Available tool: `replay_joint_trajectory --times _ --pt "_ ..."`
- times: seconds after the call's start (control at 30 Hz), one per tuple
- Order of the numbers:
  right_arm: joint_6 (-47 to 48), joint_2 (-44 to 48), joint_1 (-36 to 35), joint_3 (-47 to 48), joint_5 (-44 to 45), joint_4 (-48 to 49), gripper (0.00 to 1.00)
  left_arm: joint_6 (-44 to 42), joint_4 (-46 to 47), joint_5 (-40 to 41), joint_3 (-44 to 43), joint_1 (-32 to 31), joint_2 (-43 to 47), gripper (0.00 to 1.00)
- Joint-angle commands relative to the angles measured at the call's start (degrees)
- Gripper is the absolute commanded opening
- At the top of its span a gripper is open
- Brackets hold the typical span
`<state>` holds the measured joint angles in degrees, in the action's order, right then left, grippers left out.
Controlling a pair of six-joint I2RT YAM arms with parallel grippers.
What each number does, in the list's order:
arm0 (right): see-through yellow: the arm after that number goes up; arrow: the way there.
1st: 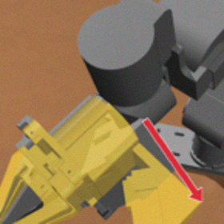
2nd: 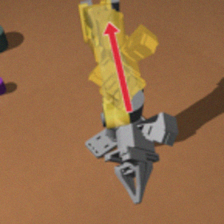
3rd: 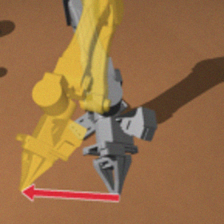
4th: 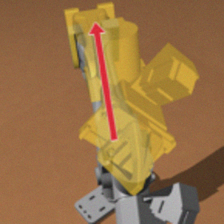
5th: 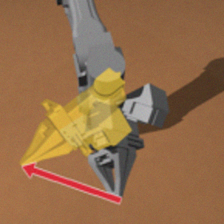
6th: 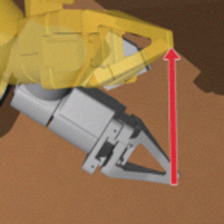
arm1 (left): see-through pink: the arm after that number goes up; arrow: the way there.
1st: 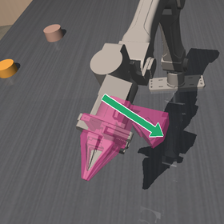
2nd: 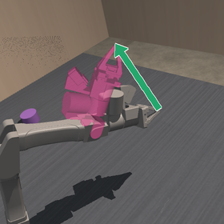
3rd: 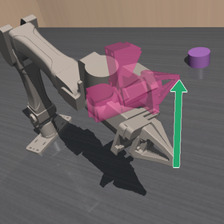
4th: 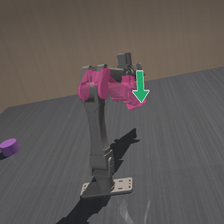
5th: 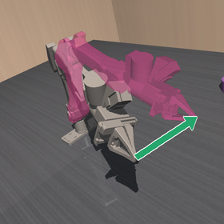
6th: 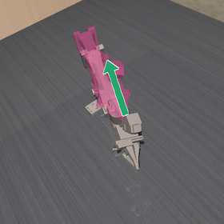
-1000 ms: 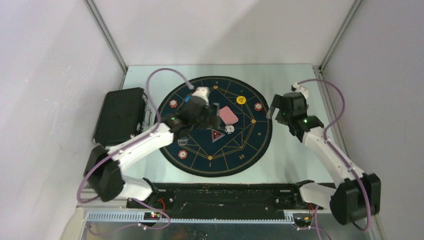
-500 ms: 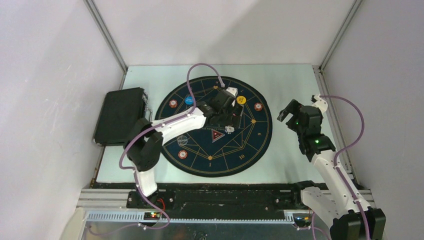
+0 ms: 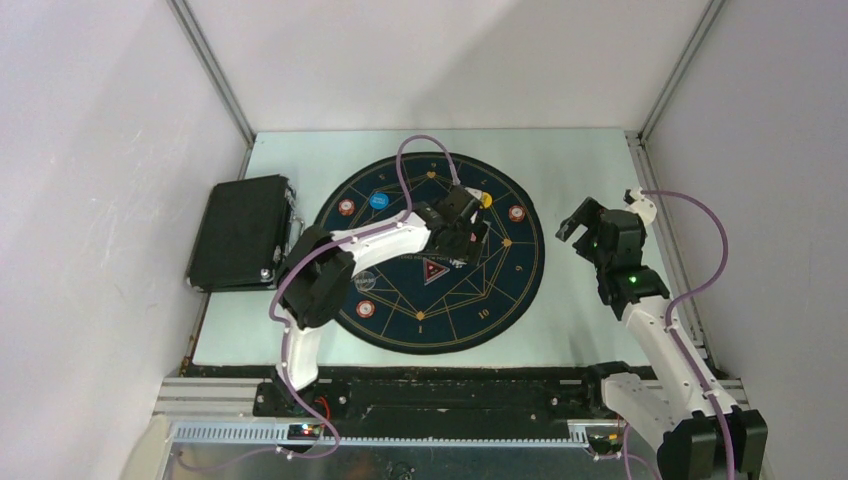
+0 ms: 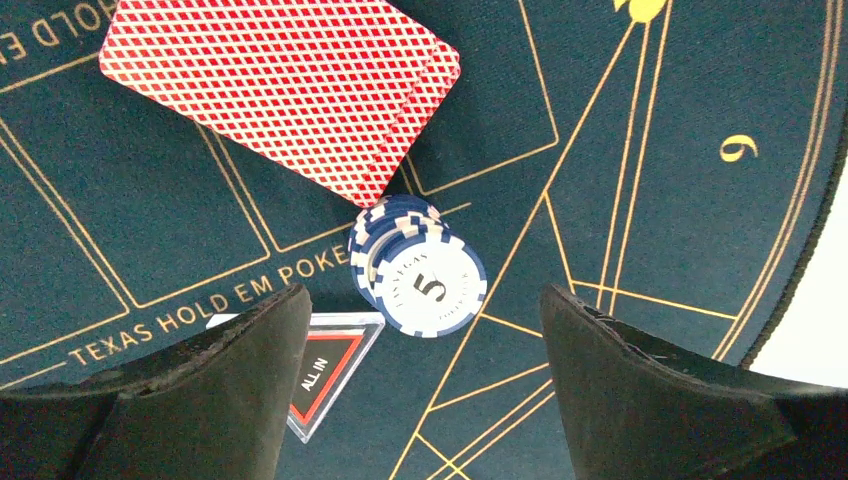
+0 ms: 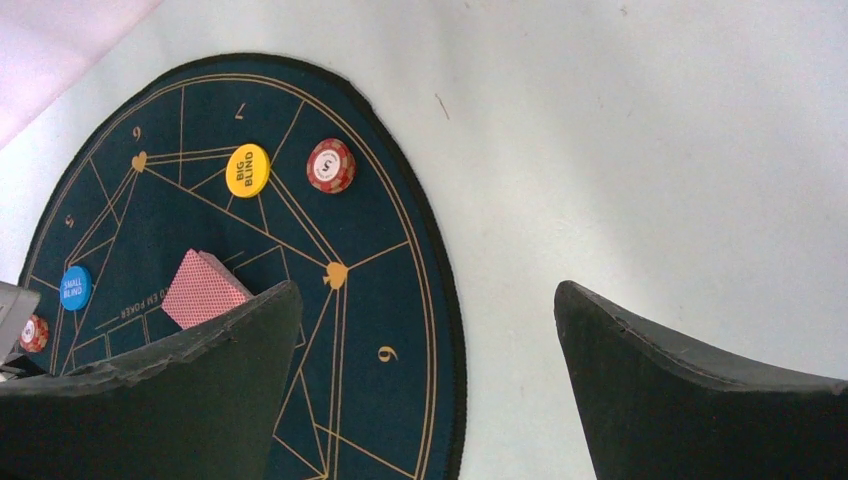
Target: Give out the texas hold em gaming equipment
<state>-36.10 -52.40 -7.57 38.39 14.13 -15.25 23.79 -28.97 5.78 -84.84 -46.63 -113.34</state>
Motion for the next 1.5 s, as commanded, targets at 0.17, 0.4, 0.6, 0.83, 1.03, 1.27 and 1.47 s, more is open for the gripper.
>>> replay_joint_trajectory --times 0.17,0.4,0.6,0.83,1.03,1.27,1.47 --pt "-0.9 -1.3 0.8 -0.1 -0.5 2.7 1.0 -3.6 -3.7 1.5 -5.9 -0.2 -3.1 0.87" --pt "-0.8 -1.4 1.1 -0.1 -0.8 2.6 1.0 -3.9 -3.9 1.3 -6.7 -0.2 -4.2 0.8" --pt "-0.8 -1.3 1.3 -0.1 -0.7 2.4 1.0 -3.9 -4.3 1.2 -7.1 0.1 -5.2 0.75" --pt "-0.8 -1.5 1.4 -0.1 -0.8 2.5 1.0 -3.5 -3.8 0.7 -7.3 0.1 -5.7 0.68" --pt "-0.7 -1.4 1.4 -0.1 -1.0 2.4 1.0 -3.3 -4.2 0.7 -7.4 0.3 -6.1 0.64" --pt "-0.6 -1.7 1.5 -0.1 -1.2 2.6 1.0 -3.2 -4.2 0.6 -7.3 0.3 -5.8 0.55" --pt "-0.6 -2.2 1.4 -0.1 -1.8 2.8 1.0 -3.1 -4.2 0.7 -7.2 0.3 -5.6 0.48"
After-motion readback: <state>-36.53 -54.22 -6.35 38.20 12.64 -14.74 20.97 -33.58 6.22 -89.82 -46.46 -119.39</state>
